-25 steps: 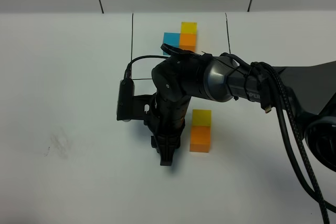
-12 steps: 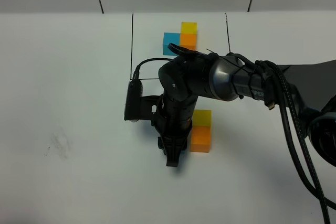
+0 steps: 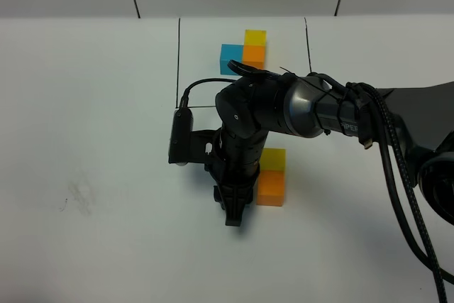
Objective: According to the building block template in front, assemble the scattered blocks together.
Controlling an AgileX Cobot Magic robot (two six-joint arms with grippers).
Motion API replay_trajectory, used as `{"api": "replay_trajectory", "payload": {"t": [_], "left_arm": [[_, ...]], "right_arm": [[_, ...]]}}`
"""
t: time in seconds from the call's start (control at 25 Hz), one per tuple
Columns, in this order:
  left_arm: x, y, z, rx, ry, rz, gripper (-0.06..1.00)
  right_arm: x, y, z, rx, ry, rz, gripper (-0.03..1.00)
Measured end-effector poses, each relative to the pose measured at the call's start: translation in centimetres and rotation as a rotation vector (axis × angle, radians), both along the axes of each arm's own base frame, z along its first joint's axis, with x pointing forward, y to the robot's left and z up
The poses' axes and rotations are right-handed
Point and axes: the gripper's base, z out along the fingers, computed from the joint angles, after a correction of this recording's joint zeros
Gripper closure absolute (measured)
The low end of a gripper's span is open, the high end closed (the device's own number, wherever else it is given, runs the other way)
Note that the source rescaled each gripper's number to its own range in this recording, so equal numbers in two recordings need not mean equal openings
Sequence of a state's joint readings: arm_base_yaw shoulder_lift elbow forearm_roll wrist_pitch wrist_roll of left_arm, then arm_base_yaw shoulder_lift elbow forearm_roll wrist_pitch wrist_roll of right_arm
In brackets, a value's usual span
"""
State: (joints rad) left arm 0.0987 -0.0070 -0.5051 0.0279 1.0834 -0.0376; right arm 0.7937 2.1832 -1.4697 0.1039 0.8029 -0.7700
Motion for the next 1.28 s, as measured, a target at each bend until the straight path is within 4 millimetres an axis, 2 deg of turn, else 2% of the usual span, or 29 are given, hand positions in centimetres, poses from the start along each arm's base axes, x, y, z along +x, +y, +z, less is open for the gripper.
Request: {"api": "replay_trajectory", "payload": {"t": [1.28], "left_arm": [[0.0,0.0,0.0,0.001,0.0,0.0,0.54]], "right_arm": [[0.8,-1.3,0.2,-0.046,-0.005,0.001,0.77]]}}
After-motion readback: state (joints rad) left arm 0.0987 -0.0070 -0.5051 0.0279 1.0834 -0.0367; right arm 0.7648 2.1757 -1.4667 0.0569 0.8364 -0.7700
